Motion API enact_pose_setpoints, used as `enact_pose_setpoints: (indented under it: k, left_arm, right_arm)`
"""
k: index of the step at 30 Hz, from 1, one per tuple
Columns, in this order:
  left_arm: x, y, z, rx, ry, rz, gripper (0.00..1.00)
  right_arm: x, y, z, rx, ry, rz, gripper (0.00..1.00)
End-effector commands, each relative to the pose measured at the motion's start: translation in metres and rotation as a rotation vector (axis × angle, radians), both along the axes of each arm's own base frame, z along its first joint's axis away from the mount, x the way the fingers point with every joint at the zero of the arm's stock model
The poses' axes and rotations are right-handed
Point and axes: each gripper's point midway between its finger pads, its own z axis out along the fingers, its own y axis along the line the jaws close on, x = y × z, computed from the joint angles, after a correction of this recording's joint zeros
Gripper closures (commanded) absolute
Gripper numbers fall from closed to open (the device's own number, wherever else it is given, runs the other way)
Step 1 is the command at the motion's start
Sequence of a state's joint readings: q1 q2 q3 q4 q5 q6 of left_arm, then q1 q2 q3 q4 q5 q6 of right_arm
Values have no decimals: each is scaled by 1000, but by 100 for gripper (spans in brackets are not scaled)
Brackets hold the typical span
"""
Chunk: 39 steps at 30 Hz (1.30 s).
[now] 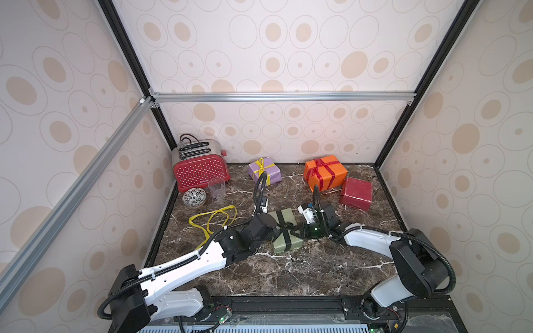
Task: Untie the ribbon bows on the gift boxes
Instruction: Untie the ribbon from the gift box.
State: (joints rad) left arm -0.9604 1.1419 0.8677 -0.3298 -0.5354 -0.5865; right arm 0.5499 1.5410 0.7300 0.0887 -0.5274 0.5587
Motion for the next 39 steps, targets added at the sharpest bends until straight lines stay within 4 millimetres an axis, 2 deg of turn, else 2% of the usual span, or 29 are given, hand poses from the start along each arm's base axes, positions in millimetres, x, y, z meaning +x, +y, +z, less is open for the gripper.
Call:
enact_pose_setpoints:
  k: [1, 7, 16, 20, 29, 33, 36, 39]
  left_arm:
    - [6, 22, 28, -87, -105, 121, 100]
    - [2, 41, 44, -137, -173, 175, 100]
    - [-8, 84, 60, -225, -281, 330, 100]
    - [-11, 93, 67, -238, -308, 360, 100]
    - [-8, 93, 66, -206, -307, 375, 99]
    - [-2, 88, 67, -187, -294, 361, 91]
    - [13, 75, 54, -195, -213, 326, 91]
    - [31, 52, 38, -195, -114, 272, 99]
  right_arm:
    - [-14, -17, -38, -123, 104, -22, 100]
    - [-14, -17, -40, -127, 114, -19, 100]
    - [-14, -17, -43, -134, 125, -19, 100]
    - [-15, -16, -44, -134, 133, -16, 100]
    - [-15, -16, -45, -134, 135, -15, 100]
    - [-14, -16, -45, -133, 135, -15, 100]
    - [-15, -15, -46, -134, 139, -13, 100]
    - [-15, -15, -45, -132, 137, -9, 100]
